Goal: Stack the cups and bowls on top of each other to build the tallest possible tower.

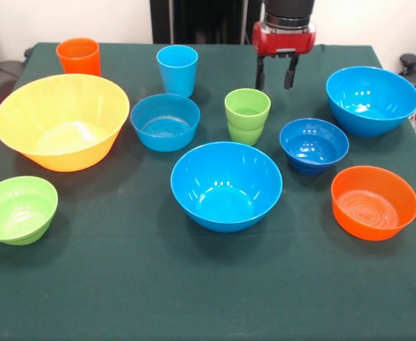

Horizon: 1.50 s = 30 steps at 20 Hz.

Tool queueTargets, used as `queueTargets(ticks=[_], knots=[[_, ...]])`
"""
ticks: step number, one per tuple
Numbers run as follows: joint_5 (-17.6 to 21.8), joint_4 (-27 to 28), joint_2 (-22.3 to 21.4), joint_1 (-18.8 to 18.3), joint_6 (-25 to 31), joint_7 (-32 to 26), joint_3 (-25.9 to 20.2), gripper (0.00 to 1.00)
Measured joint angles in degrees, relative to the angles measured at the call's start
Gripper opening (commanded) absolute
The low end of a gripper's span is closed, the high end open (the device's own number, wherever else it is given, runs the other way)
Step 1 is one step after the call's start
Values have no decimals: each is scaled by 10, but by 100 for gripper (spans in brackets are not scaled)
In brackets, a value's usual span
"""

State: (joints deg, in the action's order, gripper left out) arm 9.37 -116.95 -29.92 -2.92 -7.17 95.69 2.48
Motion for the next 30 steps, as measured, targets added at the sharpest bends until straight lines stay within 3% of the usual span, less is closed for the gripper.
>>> queueTargets(ticks=[14,22,28,30], knots=[[0,59,25,0,0,0,0,100],[0,61,23,0,8,0,2,100],[5,56,-3,-16,31,0,-5,100],[13,46,-32,-40,55,0,-13,100]])
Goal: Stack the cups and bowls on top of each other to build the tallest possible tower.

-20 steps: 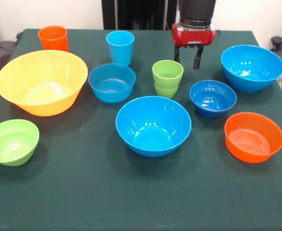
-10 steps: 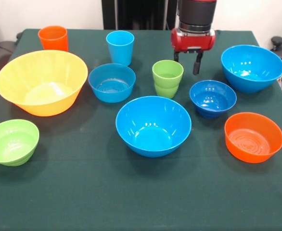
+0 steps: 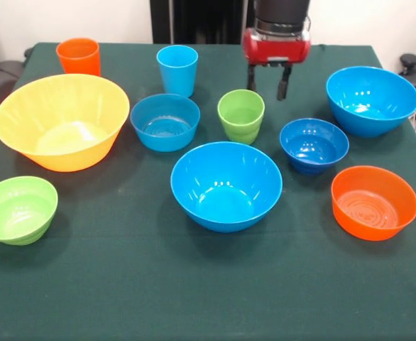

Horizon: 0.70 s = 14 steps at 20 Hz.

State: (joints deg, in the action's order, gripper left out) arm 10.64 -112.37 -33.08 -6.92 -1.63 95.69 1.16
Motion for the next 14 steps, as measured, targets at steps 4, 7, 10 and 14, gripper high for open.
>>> queueTargets(ticks=[4,7,10,14], knots=[[14,-9,-43,-41,38,0,-10,100],[22,-12,-71,-62,63,0,-12,100],[25,-15,-98,-76,83,0,-13,100],[26,-21,-134,-80,104,0,-13,100]])
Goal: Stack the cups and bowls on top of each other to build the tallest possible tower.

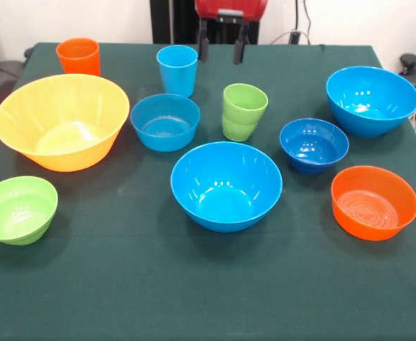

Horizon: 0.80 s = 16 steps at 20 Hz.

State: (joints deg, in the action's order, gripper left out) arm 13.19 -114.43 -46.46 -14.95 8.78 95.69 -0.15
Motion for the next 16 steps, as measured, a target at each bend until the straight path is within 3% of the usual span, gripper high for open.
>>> queueTargets(ticks=[9,16], knots=[[4,-6,-47,6,20,0,-2,100],[28,-6,-58,-15,43,0,-19,100]])
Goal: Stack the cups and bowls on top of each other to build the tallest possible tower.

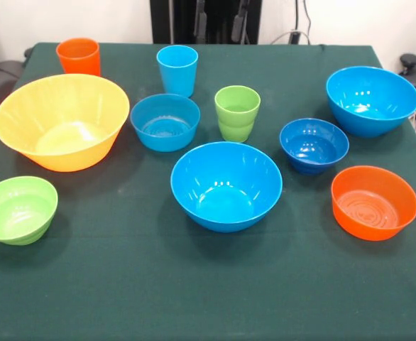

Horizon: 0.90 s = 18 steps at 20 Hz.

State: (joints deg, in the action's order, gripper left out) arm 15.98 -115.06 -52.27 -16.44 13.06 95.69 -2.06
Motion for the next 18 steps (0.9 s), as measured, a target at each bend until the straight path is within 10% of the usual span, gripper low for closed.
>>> queueTargets(ticks=[18], knots=[[104,1,17,-139,0,0,-80,100]])
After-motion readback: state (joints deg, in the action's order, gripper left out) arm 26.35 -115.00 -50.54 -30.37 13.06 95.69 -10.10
